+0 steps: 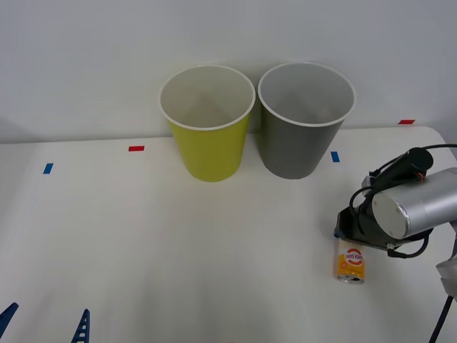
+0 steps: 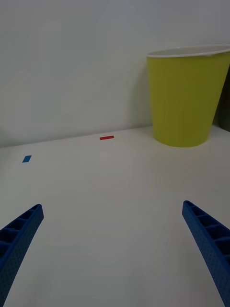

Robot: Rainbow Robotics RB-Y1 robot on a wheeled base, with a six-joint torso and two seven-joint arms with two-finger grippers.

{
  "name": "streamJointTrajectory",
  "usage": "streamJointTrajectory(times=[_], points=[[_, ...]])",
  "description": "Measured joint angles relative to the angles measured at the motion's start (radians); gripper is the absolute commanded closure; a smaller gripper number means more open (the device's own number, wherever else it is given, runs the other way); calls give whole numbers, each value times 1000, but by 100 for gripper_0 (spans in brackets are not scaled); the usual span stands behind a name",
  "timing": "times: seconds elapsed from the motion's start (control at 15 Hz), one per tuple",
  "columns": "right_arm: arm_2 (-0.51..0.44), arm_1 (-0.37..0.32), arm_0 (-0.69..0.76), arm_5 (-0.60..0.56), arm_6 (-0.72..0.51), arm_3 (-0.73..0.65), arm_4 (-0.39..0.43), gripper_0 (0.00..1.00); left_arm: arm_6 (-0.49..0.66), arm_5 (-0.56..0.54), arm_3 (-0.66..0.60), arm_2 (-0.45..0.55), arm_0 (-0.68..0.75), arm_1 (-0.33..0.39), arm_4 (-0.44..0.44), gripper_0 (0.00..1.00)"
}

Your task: Put cans in the gray bin and PET bottles in the light green bin.

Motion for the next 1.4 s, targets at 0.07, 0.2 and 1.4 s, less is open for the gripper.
streamJointTrajectory(times=[0.07, 0.2, 1.4], points=[[0, 0, 0, 1, 4, 0, 3, 100, 0, 0, 0, 0, 0, 0, 0, 0], [-2, 0, 1, 3, 11, -12, 6, 100, 0, 0, 0, 0, 0, 0, 0, 0], [-349, 290, 184, 137, 483, -547, 177, 100, 0, 0, 0, 0, 0, 0, 0, 0]])
